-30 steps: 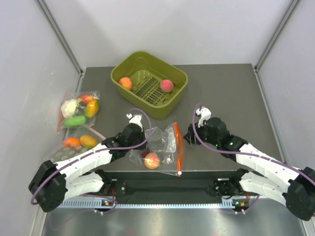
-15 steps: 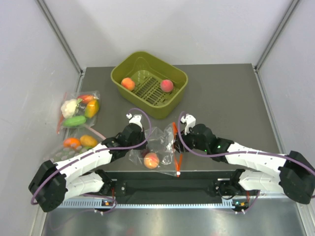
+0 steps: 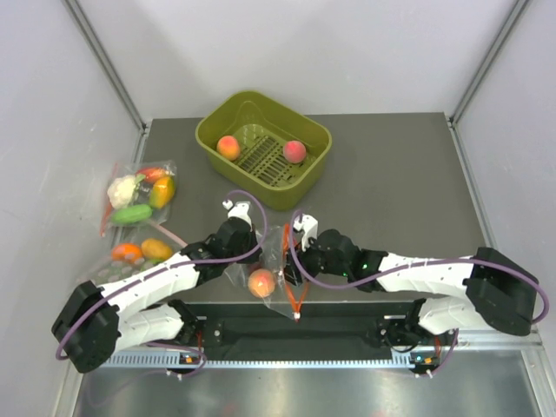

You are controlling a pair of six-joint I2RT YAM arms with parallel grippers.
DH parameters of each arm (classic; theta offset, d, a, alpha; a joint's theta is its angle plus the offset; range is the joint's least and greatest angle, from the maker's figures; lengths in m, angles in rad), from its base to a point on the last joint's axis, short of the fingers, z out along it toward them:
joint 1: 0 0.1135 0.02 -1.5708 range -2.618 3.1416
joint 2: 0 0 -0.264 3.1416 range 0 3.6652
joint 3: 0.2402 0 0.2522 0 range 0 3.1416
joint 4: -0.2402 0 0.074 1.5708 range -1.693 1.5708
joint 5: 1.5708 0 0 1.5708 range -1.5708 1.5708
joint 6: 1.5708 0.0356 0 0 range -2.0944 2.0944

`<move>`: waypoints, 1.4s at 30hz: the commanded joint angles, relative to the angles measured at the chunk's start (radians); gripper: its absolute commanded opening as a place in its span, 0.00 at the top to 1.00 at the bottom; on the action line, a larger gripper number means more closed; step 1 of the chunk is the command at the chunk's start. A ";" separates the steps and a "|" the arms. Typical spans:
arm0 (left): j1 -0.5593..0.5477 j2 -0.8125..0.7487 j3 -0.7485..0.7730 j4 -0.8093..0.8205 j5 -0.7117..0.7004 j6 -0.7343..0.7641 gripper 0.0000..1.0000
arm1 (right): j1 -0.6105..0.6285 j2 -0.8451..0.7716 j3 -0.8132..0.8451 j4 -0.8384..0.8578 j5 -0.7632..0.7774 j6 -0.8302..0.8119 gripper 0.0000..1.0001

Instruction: Open the zip-top bag and remove the fake food

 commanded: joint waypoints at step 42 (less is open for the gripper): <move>0.005 0.024 0.023 0.028 0.001 0.024 1.00 | 0.036 -0.361 -0.132 -0.253 0.259 0.106 0.53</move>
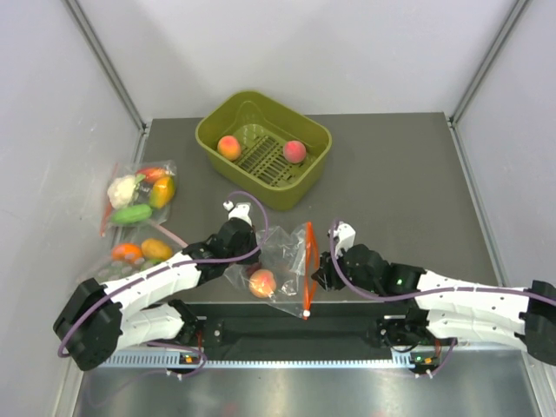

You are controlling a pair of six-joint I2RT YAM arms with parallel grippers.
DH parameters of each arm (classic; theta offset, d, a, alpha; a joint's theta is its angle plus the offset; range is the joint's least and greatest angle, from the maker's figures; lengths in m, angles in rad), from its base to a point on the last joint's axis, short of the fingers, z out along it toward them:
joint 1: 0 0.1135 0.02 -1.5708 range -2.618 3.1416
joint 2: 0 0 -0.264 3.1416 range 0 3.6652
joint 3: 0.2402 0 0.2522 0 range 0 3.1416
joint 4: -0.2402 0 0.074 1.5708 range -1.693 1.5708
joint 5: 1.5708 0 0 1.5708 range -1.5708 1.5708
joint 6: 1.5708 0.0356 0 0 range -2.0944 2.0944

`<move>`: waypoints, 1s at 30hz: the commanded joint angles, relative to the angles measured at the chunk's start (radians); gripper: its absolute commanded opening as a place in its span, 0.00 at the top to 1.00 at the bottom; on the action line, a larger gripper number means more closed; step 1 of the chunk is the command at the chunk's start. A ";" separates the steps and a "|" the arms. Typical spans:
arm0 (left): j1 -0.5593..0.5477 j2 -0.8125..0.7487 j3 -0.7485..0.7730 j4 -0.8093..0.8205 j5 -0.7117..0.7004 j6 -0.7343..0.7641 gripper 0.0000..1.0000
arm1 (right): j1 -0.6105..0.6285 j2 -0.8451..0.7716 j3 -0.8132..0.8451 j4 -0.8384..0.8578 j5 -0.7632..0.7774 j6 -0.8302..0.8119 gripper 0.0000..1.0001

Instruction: Open the zip-top bag and remove the fake food

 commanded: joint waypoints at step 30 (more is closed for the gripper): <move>0.003 -0.006 0.033 0.011 0.013 0.017 1.00 | 0.142 0.168 0.246 -0.046 0.103 -0.028 0.54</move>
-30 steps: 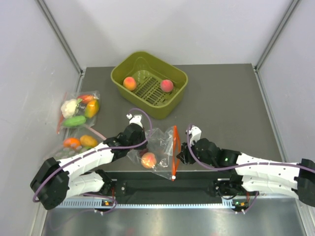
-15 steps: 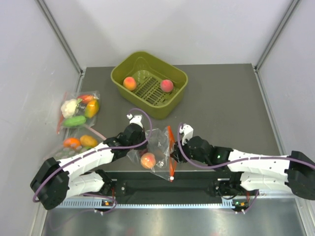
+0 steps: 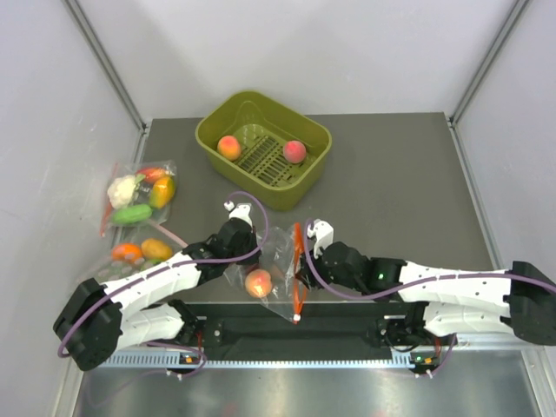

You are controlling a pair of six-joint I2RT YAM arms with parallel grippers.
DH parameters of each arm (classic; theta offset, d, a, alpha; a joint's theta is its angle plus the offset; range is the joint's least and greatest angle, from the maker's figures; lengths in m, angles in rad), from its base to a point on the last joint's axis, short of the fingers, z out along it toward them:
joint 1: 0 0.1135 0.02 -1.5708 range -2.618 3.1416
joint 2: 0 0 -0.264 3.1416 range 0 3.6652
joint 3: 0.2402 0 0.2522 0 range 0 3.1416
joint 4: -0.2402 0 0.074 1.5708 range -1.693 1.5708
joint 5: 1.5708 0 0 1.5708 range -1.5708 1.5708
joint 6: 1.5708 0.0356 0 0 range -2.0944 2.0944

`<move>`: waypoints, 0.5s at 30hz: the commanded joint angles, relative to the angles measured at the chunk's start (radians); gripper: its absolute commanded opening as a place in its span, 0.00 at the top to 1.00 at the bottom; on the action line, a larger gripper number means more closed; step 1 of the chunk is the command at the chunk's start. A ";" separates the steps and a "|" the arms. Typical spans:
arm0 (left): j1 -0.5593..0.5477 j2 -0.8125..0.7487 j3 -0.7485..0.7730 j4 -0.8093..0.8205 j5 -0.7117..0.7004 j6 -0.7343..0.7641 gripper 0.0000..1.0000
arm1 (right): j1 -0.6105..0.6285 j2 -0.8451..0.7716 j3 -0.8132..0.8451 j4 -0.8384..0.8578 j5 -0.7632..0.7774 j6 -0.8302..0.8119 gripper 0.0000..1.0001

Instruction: Open the zip-top bag and remove the fake food

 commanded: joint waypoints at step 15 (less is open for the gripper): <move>0.003 -0.018 0.028 0.007 -0.007 0.008 1.00 | 0.110 0.047 0.147 -0.102 0.157 -0.004 0.55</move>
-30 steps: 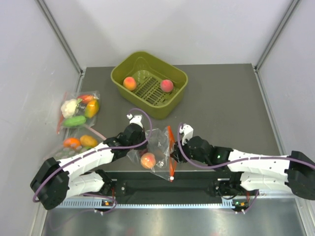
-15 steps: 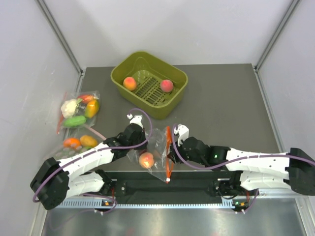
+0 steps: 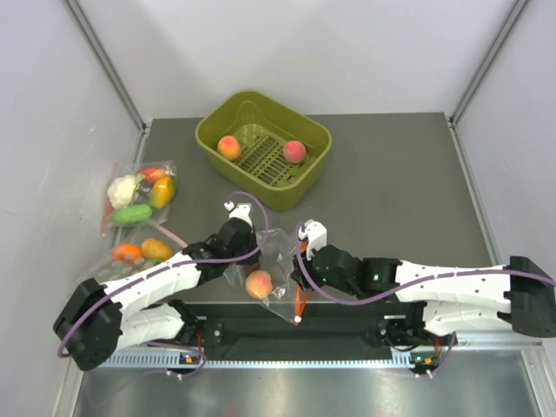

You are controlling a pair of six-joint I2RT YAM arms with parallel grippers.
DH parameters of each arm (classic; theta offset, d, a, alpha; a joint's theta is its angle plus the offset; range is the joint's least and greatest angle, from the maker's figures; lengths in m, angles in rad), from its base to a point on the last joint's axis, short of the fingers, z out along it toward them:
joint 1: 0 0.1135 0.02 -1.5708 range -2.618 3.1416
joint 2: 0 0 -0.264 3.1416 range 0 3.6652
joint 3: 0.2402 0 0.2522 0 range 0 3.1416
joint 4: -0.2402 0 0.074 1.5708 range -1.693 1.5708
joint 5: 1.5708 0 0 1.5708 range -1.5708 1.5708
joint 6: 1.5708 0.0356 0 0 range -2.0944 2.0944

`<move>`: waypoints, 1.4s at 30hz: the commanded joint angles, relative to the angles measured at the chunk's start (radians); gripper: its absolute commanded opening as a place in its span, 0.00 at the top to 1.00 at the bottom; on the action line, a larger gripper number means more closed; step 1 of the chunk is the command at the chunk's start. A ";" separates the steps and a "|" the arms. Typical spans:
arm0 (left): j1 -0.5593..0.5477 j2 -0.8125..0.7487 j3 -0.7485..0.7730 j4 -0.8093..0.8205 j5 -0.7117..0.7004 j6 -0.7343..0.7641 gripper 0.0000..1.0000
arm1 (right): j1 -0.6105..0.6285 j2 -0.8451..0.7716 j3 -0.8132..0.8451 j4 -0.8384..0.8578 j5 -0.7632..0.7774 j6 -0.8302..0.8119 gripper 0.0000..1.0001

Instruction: Open the zip-top bag and remove the fake food

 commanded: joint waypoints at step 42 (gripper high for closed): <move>0.002 -0.033 0.071 0.089 0.016 0.078 0.37 | -0.226 0.035 -0.245 0.713 -0.222 0.058 1.00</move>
